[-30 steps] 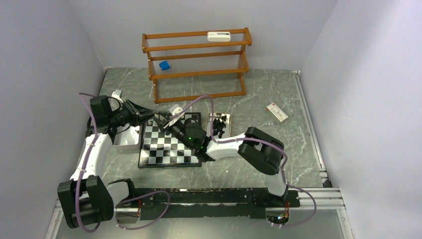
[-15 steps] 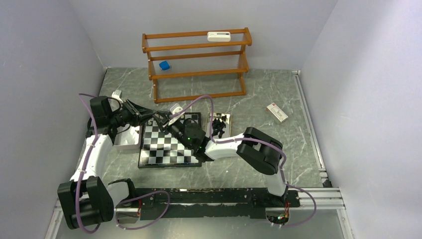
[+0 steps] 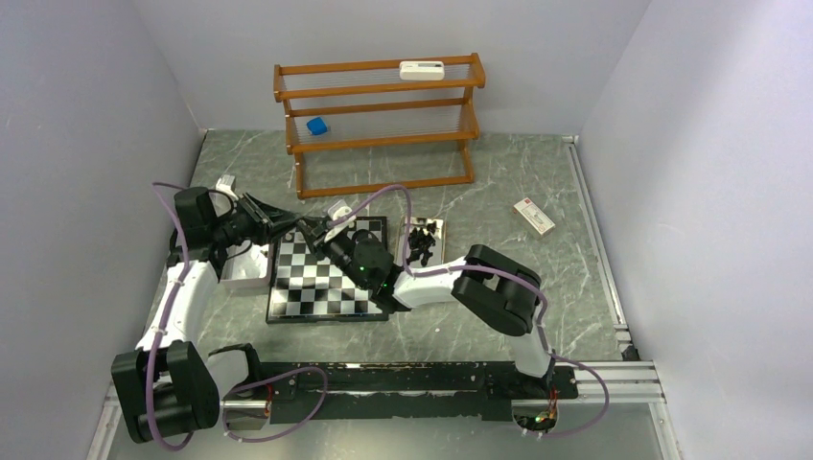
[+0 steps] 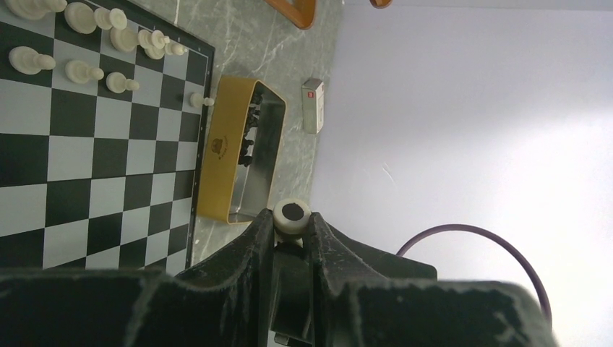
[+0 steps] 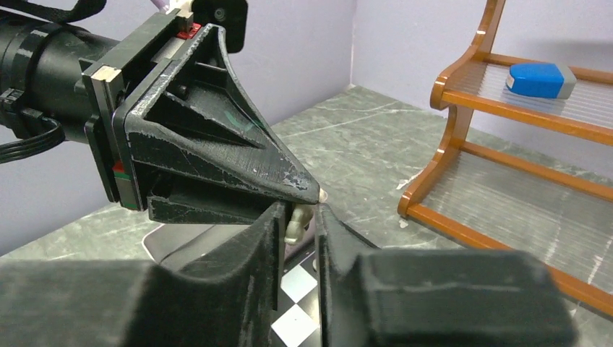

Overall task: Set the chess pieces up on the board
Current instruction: Place the chess piece on the chessboard.

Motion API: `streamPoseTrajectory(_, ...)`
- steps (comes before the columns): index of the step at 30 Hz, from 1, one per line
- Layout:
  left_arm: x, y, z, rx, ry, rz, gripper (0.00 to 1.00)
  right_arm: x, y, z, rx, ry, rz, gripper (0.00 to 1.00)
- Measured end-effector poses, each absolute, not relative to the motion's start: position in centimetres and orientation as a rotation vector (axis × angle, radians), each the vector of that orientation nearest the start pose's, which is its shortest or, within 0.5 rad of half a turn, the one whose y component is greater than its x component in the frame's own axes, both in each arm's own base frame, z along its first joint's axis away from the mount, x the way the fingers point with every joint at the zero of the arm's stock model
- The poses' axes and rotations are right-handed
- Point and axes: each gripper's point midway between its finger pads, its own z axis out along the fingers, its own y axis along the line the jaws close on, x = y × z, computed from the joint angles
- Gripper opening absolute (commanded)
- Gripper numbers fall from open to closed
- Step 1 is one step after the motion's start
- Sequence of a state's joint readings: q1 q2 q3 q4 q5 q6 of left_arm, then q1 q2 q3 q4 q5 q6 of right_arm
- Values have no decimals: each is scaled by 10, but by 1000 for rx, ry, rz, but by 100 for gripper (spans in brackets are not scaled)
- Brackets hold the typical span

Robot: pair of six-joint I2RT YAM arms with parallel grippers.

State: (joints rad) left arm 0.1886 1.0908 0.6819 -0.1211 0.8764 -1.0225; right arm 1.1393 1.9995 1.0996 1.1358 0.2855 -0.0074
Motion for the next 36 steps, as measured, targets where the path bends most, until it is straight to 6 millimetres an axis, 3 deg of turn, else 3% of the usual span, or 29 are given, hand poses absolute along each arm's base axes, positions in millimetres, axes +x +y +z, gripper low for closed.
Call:
streamPoseTrajectory(3,297,-104,206,-743,2068,-1407,13,287,500,214,-522,1287,756,1)
streamPoseTrajectory(5,298,-104,207,-741,2063,-1406,15,288,499,214,-516,1289,752,0)
streamPoseTrajectory(9,298,-103,207,-733,2063,-1400,44,288,498,214,-513,1289,749,0)
streamPoseTrajectory(16,294,-102,204,-693,2086,-1354,69,288,487,213,-528,1329,721,0)
streamPoseTrajectory(18,296,-100,206,-662,2088,-1321,96,290,478,215,-532,1359,709,0)
streamPoseTrajectory(22,302,-94,212,-584,2090,-1231,98,301,455,230,-515,1429,694,0)
streamPoseTrajectory(25,309,-84,213,-514,2098,-1113,98,322,436,236,-505,1508,688,0)
streamPoseTrajectory(32,324,-49,202,-422,2108,-769,98,382,378,199,-512,1819,546,0)
streamPoseTrajectory(36,320,-39,197,-357,2098,-639,98,392,375,188,-575,1952,486,0)
